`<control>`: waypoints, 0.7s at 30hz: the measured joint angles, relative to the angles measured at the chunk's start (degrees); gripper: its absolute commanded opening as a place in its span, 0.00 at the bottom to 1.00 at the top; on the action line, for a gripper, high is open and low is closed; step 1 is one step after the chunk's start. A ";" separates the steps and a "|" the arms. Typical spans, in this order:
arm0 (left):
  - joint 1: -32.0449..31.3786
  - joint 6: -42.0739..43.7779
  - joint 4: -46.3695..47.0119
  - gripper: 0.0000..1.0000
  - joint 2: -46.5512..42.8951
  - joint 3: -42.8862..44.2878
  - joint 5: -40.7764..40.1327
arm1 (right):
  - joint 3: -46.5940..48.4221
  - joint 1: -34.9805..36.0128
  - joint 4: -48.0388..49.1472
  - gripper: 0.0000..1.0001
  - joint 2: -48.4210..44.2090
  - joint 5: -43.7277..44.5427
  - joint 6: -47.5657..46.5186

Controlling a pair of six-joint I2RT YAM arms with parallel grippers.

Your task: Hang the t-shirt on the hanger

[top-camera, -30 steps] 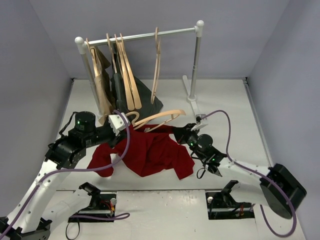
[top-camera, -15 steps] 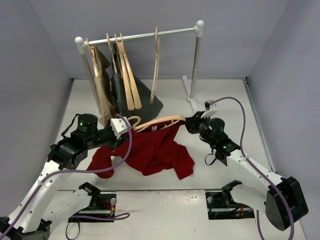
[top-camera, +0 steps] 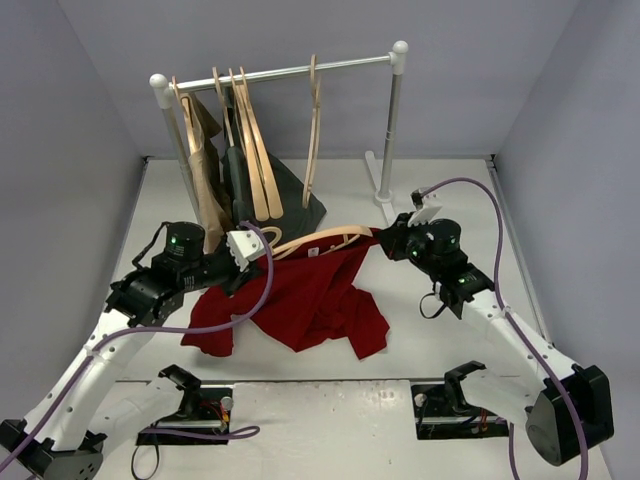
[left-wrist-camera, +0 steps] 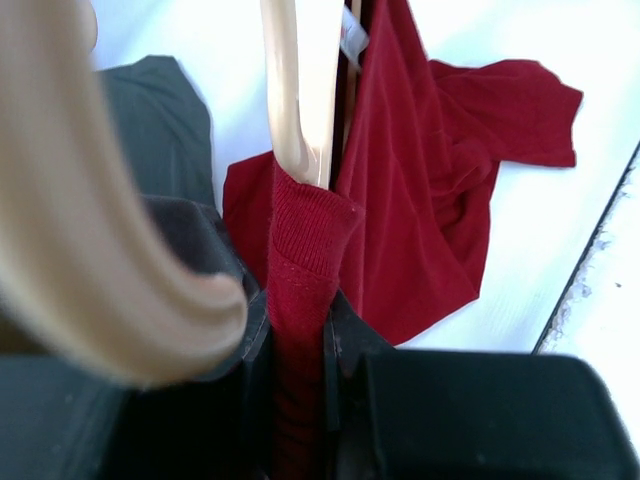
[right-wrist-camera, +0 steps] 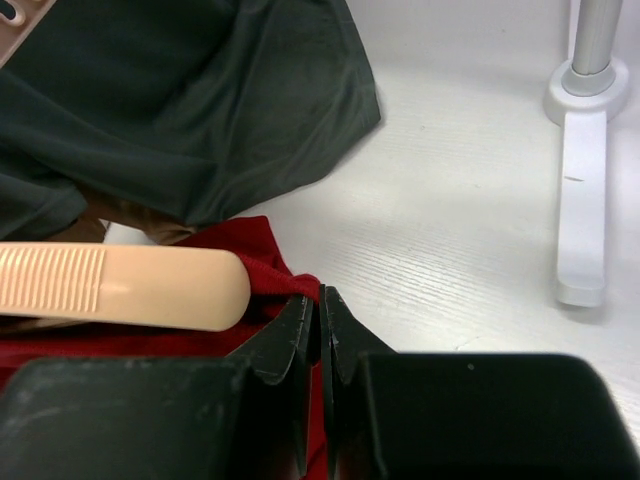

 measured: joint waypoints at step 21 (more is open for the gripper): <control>-0.02 0.18 -0.02 0.00 0.83 0.85 2.33 | 10.07 -0.72 -10.84 0.00 1.36 0.13 -6.78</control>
